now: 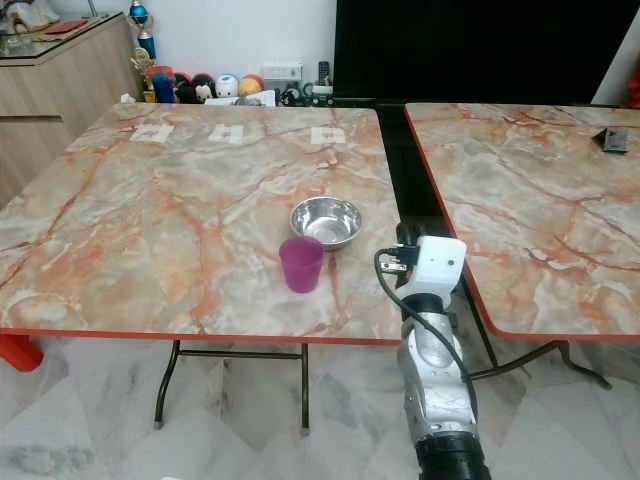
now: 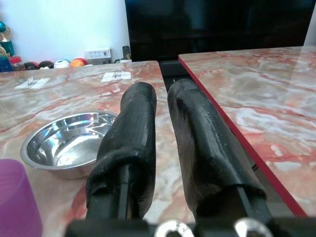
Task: Setting the table
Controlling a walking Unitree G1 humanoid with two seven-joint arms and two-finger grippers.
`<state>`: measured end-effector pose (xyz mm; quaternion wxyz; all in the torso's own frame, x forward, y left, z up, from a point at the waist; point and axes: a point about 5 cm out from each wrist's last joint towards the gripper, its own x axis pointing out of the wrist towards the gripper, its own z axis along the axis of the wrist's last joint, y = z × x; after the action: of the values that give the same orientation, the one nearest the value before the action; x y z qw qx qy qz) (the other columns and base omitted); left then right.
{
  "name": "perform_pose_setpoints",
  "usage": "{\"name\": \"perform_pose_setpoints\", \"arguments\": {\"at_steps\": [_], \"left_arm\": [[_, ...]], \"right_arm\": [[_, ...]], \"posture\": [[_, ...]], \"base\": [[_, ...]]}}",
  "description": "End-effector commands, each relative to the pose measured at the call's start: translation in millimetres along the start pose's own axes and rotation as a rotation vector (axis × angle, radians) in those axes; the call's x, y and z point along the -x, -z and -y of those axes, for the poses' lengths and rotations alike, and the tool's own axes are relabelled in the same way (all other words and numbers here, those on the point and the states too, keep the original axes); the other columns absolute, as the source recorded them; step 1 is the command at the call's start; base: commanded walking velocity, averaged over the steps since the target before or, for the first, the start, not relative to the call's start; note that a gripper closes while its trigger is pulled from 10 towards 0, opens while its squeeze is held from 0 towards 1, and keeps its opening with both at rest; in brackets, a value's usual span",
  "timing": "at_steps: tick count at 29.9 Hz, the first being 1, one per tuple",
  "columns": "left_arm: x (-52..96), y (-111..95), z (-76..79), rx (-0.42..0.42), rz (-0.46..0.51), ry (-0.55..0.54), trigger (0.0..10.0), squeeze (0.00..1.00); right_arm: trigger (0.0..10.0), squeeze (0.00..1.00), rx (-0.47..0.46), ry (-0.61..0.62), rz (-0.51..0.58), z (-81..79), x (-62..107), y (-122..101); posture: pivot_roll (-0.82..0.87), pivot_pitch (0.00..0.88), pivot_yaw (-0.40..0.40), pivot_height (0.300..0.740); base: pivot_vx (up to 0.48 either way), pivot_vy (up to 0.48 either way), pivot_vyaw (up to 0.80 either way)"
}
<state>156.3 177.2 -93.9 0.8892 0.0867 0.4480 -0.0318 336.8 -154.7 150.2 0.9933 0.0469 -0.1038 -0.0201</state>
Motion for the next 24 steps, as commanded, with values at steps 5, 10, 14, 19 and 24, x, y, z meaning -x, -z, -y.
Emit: {"name": "perform_pose_setpoints", "arguments": {"at_steps": [5, 10, 14, 19, 24], "left_arm": [[2.4, 11.1, 4.7, 0.016, -0.046, 0.015, 10.0, 0.0], [2.3, 10.8, 4.9, 0.022, -0.044, 0.014, 10.0, 0.0], [2.4, 11.0, 5.1, 0.023, -0.045, 0.014, 10.0, 0.0], [2.4, 11.1, 5.0, 0.024, -0.046, 0.015, 10.0, 0.0], [2.5, 11.3, 4.5, 0.024, -0.046, 0.014, 10.0, 0.0]], "right_arm": [[10.0, 0.0, 0.008, -0.005, 0.009, 0.0, -0.2, -1.7], [10.0, 0.0, 0.007, -0.003, 0.008, 0.4, -0.7, -1.9], [10.0, 0.0, 0.005, -0.004, 0.008, 0.5, -0.8, -2.2], [10.0, 0.0, -0.001, -0.004, 0.01, -0.8, -0.7, -2.9], [10.0, 0.0, -0.001, -0.004, 0.008, -0.9, -0.7, -2.7]], "posture": [[0.03, 0.063, -0.021, 0.74], [0.03, 0.068, -0.024, 0.74], [0.03, 0.071, -0.025, 0.74], [0.03, 0.077, -0.025, 0.74], [0.03, 0.08, -0.025, 0.74]], "base": [[0.283, 0.0, 0.45], [0.29, 0.0, 0.11], [0.289, 0.0, 0.0], [0.29, 0.0, 0.0], [0.285, 0.0, 0.0]]}}
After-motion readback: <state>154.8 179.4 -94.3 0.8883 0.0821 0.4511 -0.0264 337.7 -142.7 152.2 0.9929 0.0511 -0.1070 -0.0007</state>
